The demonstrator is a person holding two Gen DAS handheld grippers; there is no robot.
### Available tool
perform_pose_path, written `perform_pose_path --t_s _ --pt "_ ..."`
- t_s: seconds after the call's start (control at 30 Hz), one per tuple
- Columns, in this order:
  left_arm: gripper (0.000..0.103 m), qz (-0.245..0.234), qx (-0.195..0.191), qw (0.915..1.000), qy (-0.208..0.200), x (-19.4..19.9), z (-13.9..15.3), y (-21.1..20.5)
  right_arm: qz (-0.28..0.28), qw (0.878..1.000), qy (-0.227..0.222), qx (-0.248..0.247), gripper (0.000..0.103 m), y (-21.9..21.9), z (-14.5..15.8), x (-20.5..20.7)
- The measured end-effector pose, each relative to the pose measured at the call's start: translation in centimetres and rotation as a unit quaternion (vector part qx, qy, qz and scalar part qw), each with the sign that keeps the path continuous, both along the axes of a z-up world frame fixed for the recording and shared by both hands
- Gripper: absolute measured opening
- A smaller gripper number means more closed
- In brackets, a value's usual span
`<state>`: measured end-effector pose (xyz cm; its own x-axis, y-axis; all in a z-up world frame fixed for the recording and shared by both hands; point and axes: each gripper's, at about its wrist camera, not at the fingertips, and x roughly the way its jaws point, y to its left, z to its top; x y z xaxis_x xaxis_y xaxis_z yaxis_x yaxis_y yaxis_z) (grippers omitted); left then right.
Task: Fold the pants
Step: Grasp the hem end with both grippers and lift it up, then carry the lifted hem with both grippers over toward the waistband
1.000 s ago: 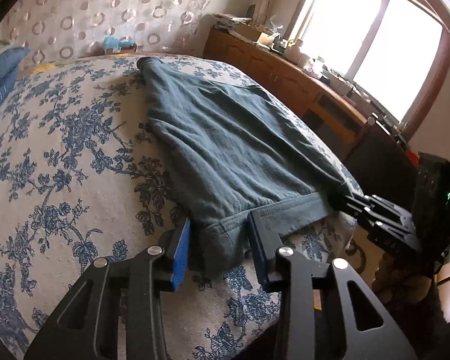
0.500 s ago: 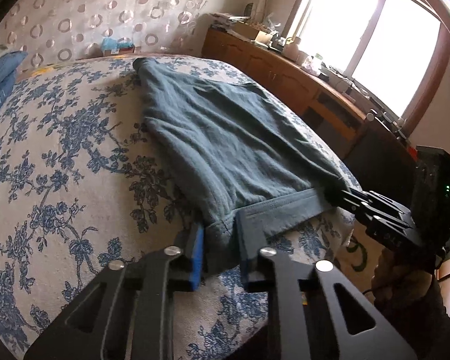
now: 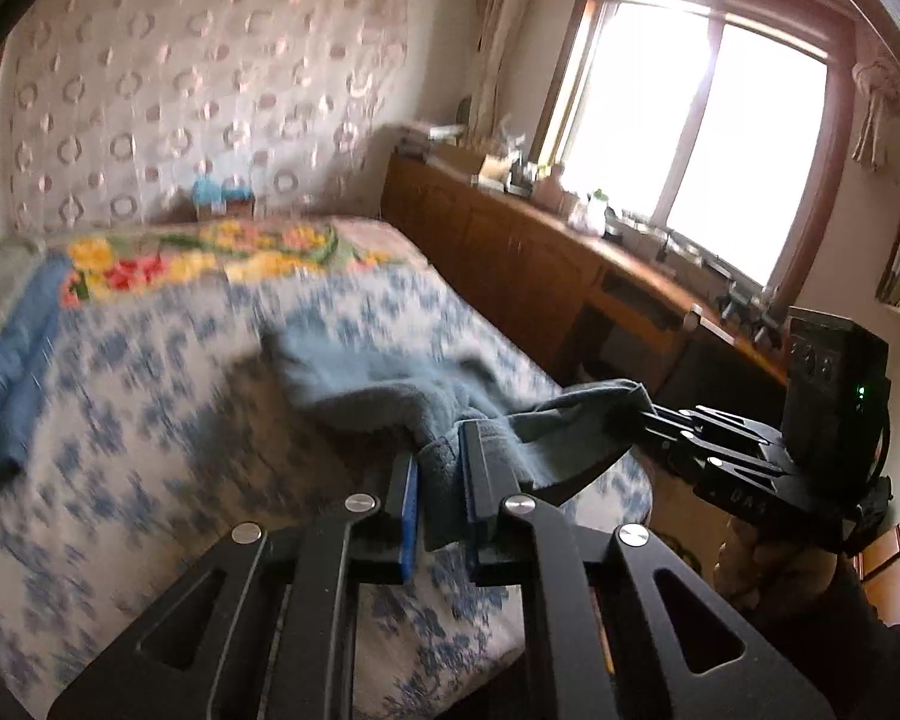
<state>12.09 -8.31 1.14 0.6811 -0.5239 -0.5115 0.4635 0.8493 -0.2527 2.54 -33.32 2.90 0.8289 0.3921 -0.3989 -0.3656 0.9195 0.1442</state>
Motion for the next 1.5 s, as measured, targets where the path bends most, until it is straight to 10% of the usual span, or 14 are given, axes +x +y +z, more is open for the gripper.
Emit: perform_pose_path --t_s 0.47,1.1,1.5 --pt "0.012 0.022 -0.003 0.9956 -0.091 -0.1 9.9 3.3 0.039 0.993 -0.101 -0.036 0.011 5.2 10.8 0.6" --pt "0.012 0.099 0.065 0.9836 -0.137 9.7 11.8 6.4 -0.035 0.984 -0.126 -0.125 0.011 14.5 15.9 13.5" --pt "0.012 0.062 0.131 0.9891 -0.028 6.5 2.7 7.5 0.044 0.991 -0.016 -0.124 0.011 15.8 6.1 11.9"
